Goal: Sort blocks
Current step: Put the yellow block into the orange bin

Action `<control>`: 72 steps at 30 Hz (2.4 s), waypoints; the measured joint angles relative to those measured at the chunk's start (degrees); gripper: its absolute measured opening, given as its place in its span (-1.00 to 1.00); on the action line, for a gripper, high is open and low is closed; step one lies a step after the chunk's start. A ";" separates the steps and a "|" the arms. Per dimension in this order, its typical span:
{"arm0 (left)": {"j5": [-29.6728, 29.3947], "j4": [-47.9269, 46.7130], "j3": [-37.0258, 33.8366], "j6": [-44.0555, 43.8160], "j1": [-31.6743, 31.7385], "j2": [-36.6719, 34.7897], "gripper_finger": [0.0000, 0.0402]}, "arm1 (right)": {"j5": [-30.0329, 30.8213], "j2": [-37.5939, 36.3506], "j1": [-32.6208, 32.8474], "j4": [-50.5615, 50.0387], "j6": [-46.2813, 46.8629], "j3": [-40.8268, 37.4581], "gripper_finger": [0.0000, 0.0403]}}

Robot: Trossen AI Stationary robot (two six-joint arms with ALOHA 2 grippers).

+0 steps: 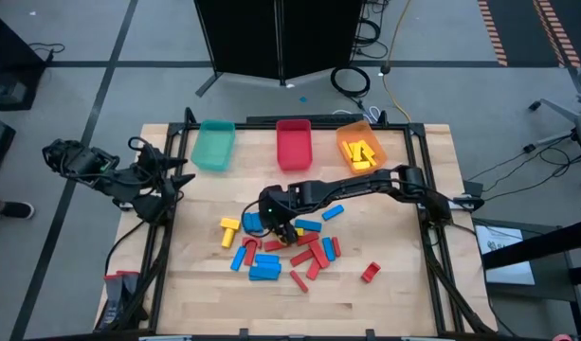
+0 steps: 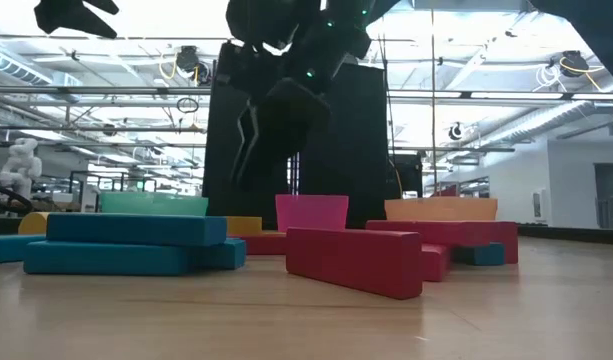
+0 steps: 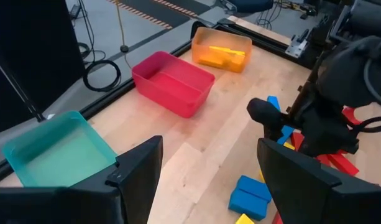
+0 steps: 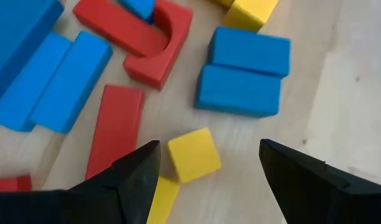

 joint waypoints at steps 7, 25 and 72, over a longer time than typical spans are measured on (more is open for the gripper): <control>0.07 0.01 0.00 -0.04 0.00 0.26 0.33 | -0.02 1.67 0.15 1.38 -0.44 0.01 0.34; 1.13 0.00 0.00 -0.02 0.00 0.87 0.33 | 0.02 4.81 0.15 1.80 -0.59 -0.02 0.12; 1.38 0.20 0.00 -3.13 0.01 0.96 0.33 | 9.29 -14.60 -32.87 -39.45 -0.53 13.62 -0.42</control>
